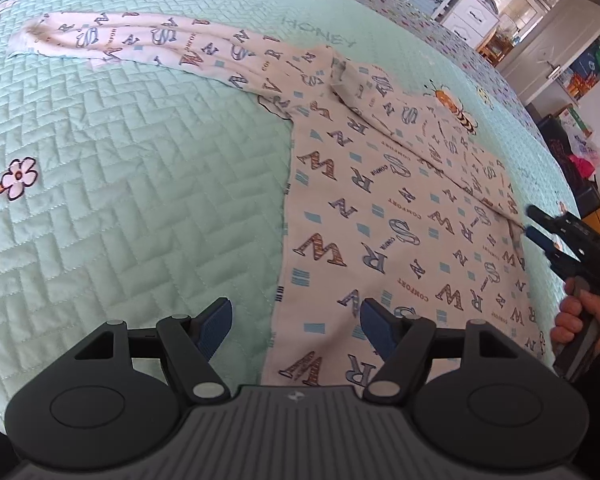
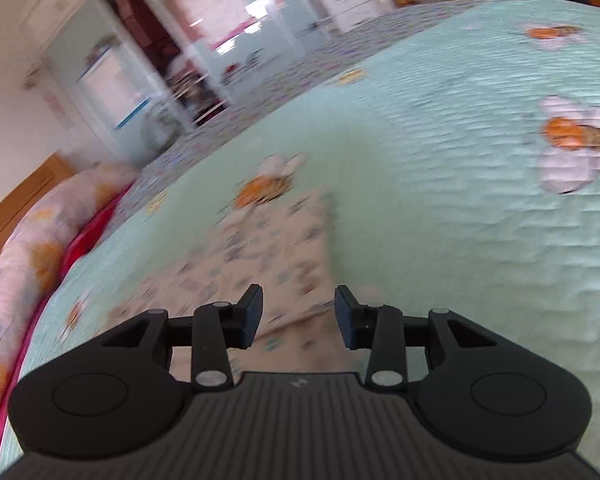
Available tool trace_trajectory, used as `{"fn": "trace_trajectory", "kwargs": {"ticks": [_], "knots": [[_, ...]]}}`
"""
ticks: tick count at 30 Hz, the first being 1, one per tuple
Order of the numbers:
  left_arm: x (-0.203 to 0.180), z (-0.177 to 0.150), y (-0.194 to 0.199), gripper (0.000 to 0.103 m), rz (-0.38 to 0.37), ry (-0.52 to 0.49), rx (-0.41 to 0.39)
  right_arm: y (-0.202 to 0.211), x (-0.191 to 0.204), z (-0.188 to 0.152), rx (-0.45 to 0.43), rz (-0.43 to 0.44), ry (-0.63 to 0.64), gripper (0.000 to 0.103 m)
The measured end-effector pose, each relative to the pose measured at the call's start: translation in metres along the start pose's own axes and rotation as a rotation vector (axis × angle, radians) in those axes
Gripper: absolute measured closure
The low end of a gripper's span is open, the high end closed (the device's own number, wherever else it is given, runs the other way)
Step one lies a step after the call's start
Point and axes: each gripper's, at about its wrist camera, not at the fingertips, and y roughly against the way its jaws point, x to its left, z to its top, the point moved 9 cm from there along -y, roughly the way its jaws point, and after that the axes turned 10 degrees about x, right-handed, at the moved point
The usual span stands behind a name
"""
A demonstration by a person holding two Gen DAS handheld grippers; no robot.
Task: Fold clothes
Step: 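Lift the pinched sleeve with the right gripper and carry it across the body, then lay the sleeve on the pajama body and open the right gripper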
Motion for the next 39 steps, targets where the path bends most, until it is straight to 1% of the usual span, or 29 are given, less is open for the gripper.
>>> {"fn": "trace_trajectory", "kwargs": {"ticks": [1, 2, 3, 4, 5, 6, 7, 9, 10, 11, 12, 15, 16, 19, 21, 22, 23, 24, 25, 26, 27, 28, 30, 31, 32, 35, 36, 37, 39], "knots": [[-0.003, 0.0, 0.001, 0.03, 0.0, -0.008, -0.001, -0.011, 0.01, -0.007, 0.047, 0.019, 0.024, 0.061], [-0.005, 0.0, 0.004, 0.03, -0.001, -0.015, -0.005, -0.022, 0.013, -0.011, 0.082, 0.013, 0.035, 0.062], [-0.007, 0.0, 0.006, 0.03, -0.001, -0.022, -0.008, -0.031, 0.009, -0.01, 0.097, -0.023, 0.038, 0.062], [-0.009, 0.0, 0.008, 0.03, -0.002, -0.027, -0.012, -0.037, 0.003, -0.008, 0.098, -0.047, 0.026, 0.064], [-0.009, 0.0, 0.009, 0.03, -0.002, -0.028, -0.013, -0.035, -0.007, -0.001, 0.071, -0.049, -0.014, 0.073], [-0.009, 0.001, 0.009, 0.03, -0.004, -0.027, -0.014, -0.033, -0.018, 0.006, 0.044, -0.051, -0.055, 0.075], [-0.008, 0.002, 0.008, 0.03, -0.007, -0.026, -0.013, -0.03, -0.028, 0.012, 0.025, -0.046, -0.091, 0.075], [-0.008, 0.003, 0.003, 0.03, -0.012, -0.022, -0.008, -0.021, -0.032, 0.012, 0.032, -0.032, -0.11, 0.074], [-0.009, 0.003, 0.0, 0.03, -0.016, -0.021, -0.003, -0.017, -0.028, 0.009, 0.039, -0.046, -0.087, 0.072], [-0.011, 0.003, -0.003, 0.03, -0.019, -0.021, 0.002, -0.012, -0.022, 0.007, 0.04, -0.055, -0.053, 0.067], [-0.012, 0.003, -0.006, 0.03, -0.023, -0.022, 0.007, -0.006, -0.015, 0.007, 0.033, -0.054, -0.019, 0.065], [-0.02, 0.0, -0.012, 0.03, -0.03, -0.045, 0.025, 0.004, 0.002, 0.022, -0.022, -0.005, 0.009, 0.055], [-0.021, 0.0, -0.013, 0.03, -0.028, -0.05, 0.027, -0.001, 0.006, 0.032, -0.031, 0.007, -0.001, 0.05], [-0.02, 0.001, -0.014, 0.03, -0.023, -0.047, 0.032, -0.024, 0.013, 0.063, -0.04, 0.044, -0.036, 0.049], [-0.016, 0.003, -0.015, 0.03, -0.015, -0.04, 0.032, -0.054, 0.016, 0.079, 0.001, 0.068, -0.05, 0.049], [-0.015, 0.004, -0.014, 0.03, -0.011, -0.037, 0.032, -0.07, 0.014, 0.083, 0.039, 0.066, -0.053, 0.049], [-0.013, 0.005, -0.013, 0.03, -0.01, -0.035, 0.032, -0.085, 0.009, 0.086, 0.079, 0.042, -0.046, 0.049], [-0.012, 0.005, -0.012, 0.03, -0.011, -0.034, 0.031, -0.1, 0.001, 0.089, 0.115, -0.007, -0.03, 0.049], [-0.011, 0.006, -0.011, 0.03, -0.014, -0.034, 0.028, -0.108, -0.012, 0.092, 0.13, -0.094, -0.005, 0.052], [-0.01, 0.007, -0.011, 0.03, -0.02, -0.035, 0.024, -0.108, -0.025, 0.097, 0.111, -0.15, 0.001, 0.063], [-0.011, 0.008, -0.011, 0.03, -0.027, -0.035, 0.022, -0.101, -0.034, 0.103, 0.079, -0.177, -0.009, 0.063], [-0.012, 0.009, -0.013, 0.03, -0.036, -0.035, 0.022, -0.091, -0.037, 0.106, 0.049, -0.199, -0.017, 0.06], [-0.016, 0.01, -0.016, 0.03, -0.053, -0.036, 0.022, -0.07, -0.027, 0.105, -0.005, -0.192, 0.016, 0.055], [-0.019, 0.011, -0.019, 0.03, -0.056, -0.04, 0.024, -0.068, -0.014, 0.099, 0.004, -0.148, 0.057, 0.047], [-0.023, 0.011, -0.02, 0.03, -0.053, -0.048, 0.027, -0.064, -0.001, 0.093, 0.012, -0.105, 0.098, 0.043], [-0.034, 0.009, -0.016, 0.03, -0.059, -0.07, 0.022, -0.077, 0.032, 0.071, 0.095, 0.003, 0.188, 0.039], [-0.037, 0.008, -0.014, 0.03, -0.06, -0.078, 0.02, -0.086, 0.035, 0.069, 0.12, 0.004, 0.198, 0.038], [-0.038, 0.007, -0.011, 0.03, -0.057, -0.088, 0.018, -0.096, 0.029, 0.075, 0.13, -0.043, 0.188, 0.038], [-0.038, 0.007, -0.007, 0.03, -0.06, -0.09, 0.012, -0.116, 0.016, 0.085, 0.149, -0.135, 0.168, 0.044]]}}
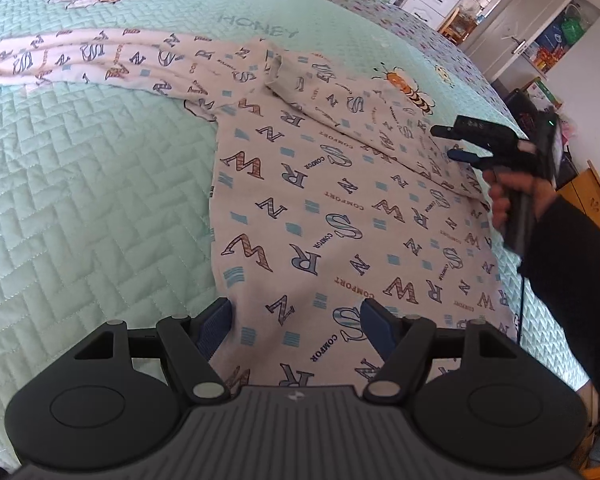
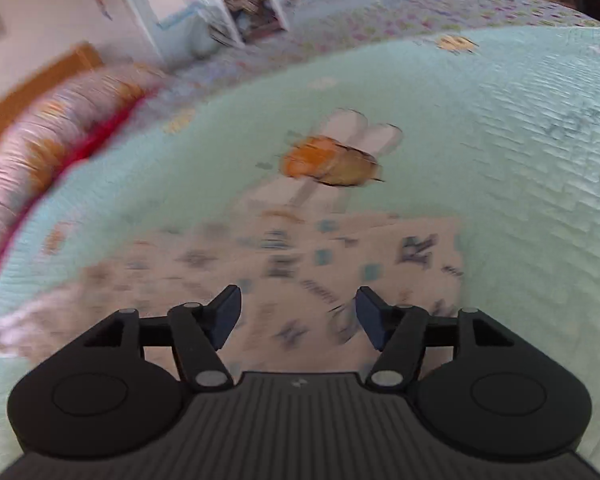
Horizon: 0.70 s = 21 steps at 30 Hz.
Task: Fold clothes
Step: 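Lay the sleeve on the pajama body and open the right gripper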
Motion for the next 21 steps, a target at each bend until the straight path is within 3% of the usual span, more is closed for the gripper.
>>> {"fn": "trace_trajectory", "kwargs": {"ticks": [2, 4, 8, 11, 13, 15, 17, 21], "knots": [[0.002, 0.0, 0.003, 0.03, -0.008, 0.009, -0.005, 0.003, -0.005, 0.015, -0.043, -0.061, -0.076, 0.044], [0.003, 0.002, 0.0, 0.03, -0.017, 0.02, 0.005, 0.014, 0.022, 0.021, -0.085, 0.067, -0.092, 0.042], [0.008, 0.003, 0.004, 0.03, -0.025, 0.024, -0.003, -0.016, 0.11, -0.015, 0.063, 0.287, -0.008, 0.036], [0.016, 0.0, 0.008, 0.03, -0.018, 0.035, 0.0, -0.061, 0.148, -0.029, 0.145, 0.3, 0.008, 0.036], [0.023, -0.003, 0.009, 0.03, -0.026, 0.053, -0.001, -0.071, 0.152, -0.012, 0.095, 0.316, -0.075, 0.029], [0.028, -0.004, 0.01, 0.03, -0.037, 0.066, -0.004, -0.061, 0.156, 0.0, 0.079, 0.364, -0.171, 0.029], [0.032, -0.004, 0.007, 0.03, -0.046, 0.078, -0.003, -0.042, 0.167, 0.0, 0.064, 0.461, -0.167, 0.03], [0.031, -0.002, 0.008, 0.03, -0.059, 0.081, -0.008, -0.042, 0.175, -0.032, 0.124, 0.476, -0.142, 0.029]]}}
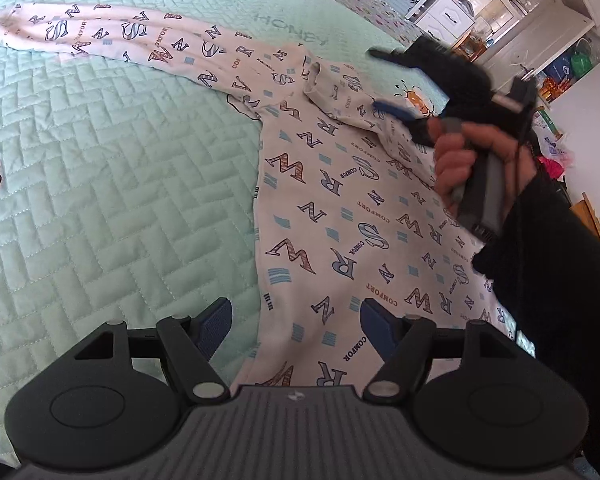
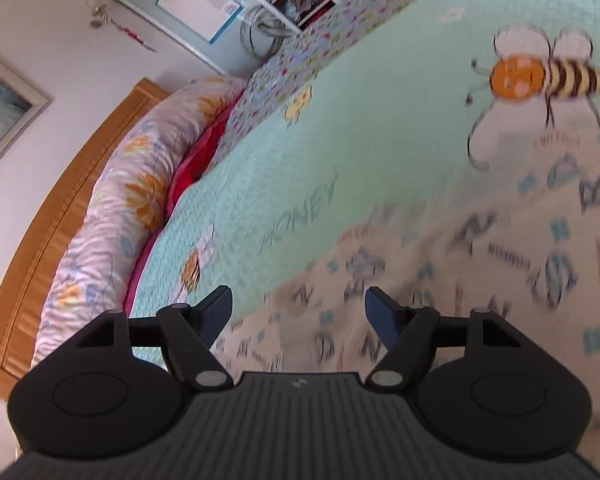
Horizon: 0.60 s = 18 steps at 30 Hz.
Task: Fold clothes
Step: 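Lay the sleeve on the pajama body and open the right gripper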
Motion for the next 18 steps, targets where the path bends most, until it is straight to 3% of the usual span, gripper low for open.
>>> {"fn": "trace_trajectory", "kwargs": {"ticks": [1, 2, 3, 8, 11, 14, 18], "knots": [[-0.002, 0.0, 0.003, 0.03, -0.005, -0.004, -0.006, -0.009, -0.009, -0.009, 0.039, -0.038, -0.009, 0.029], [-0.003, -0.001, 0.007, 0.03, -0.013, -0.011, -0.015, -0.014, -0.017, -0.018, 0.058, -0.065, -0.01, 0.037], [-0.004, -0.002, 0.009, 0.029, -0.02, -0.012, -0.021, -0.009, -0.017, -0.027, 0.041, -0.064, 0.004, 0.037], [-0.003, -0.007, 0.004, 0.029, -0.017, 0.0, 0.0, 0.032, 0.008, -0.055, -0.049, -0.007, 0.1, 0.031], [-0.01, -0.012, 0.007, 0.029, -0.029, -0.007, -0.001, 0.015, 0.02, -0.044, -0.062, 0.028, 0.098, 0.03], [-0.013, -0.015, 0.014, 0.029, -0.029, -0.013, -0.008, -0.026, 0.015, -0.049, 0.033, 0.045, -0.023, 0.03], [-0.009, -0.013, 0.019, 0.029, -0.035, -0.009, -0.023, -0.005, 0.039, -0.065, -0.013, 0.101, 0.048, 0.03]]}}
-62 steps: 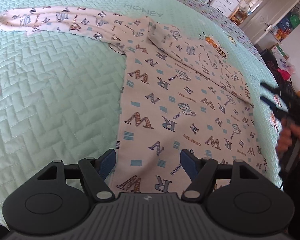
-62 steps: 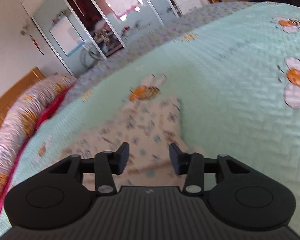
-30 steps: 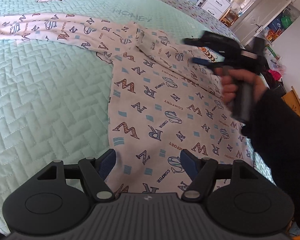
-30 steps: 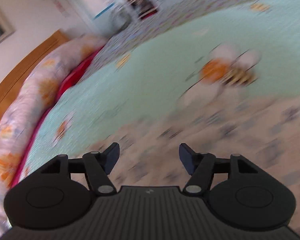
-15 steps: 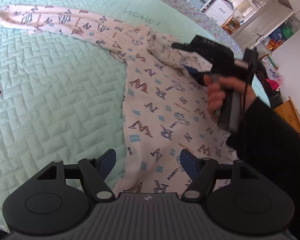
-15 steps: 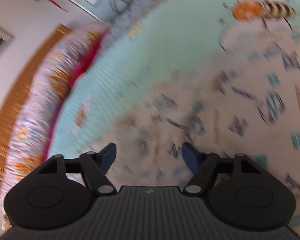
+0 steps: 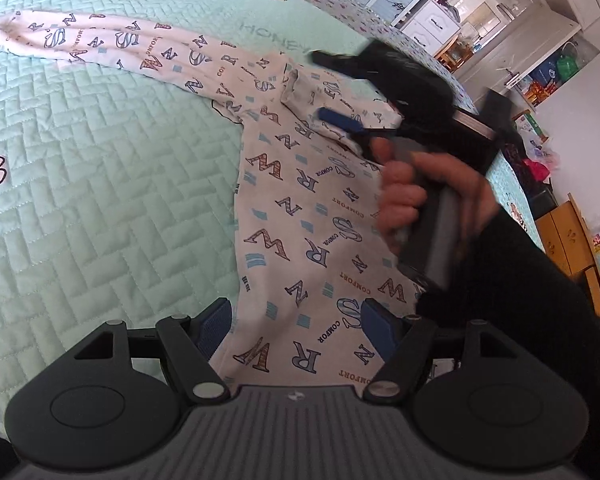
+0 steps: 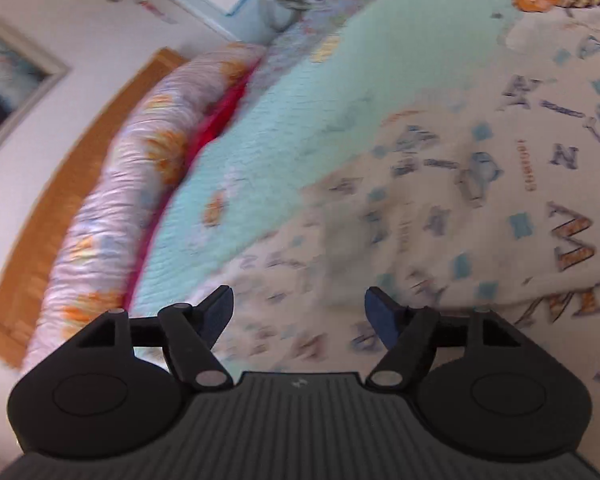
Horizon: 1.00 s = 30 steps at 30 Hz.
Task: Fold clothes
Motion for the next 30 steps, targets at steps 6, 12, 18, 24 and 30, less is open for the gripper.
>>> {"fn": "trace_trajectory", "kwargs": {"ticks": [6, 12, 18, 24, 30], "knots": [[-0.008, 0.002, 0.008, 0.029, -0.027, -0.012, -0.031, 0.071, -0.079, 0.008, -0.046, -0.179, -0.08, 0.043], [0.004, -0.005, 0.01, 0.029, 0.023, -0.005, -0.019, 0.174, -0.071, -0.06, -0.005, -0.212, 0.003, 0.04], [0.026, -0.016, 0.009, 0.029, 0.035, 0.033, -0.005, 0.282, -0.085, -0.138, -0.076, -0.311, -0.059, 0.039], [0.039, -0.039, 0.004, 0.029, -0.022, 0.116, 0.057, 0.326, -0.11, -0.187, -0.086, -0.325, -0.192, 0.038], [0.056, -0.056, 0.004, 0.069, -0.205, 0.332, 0.104, 0.319, -0.119, -0.206, -0.065, -0.289, -0.269, 0.038]]}}
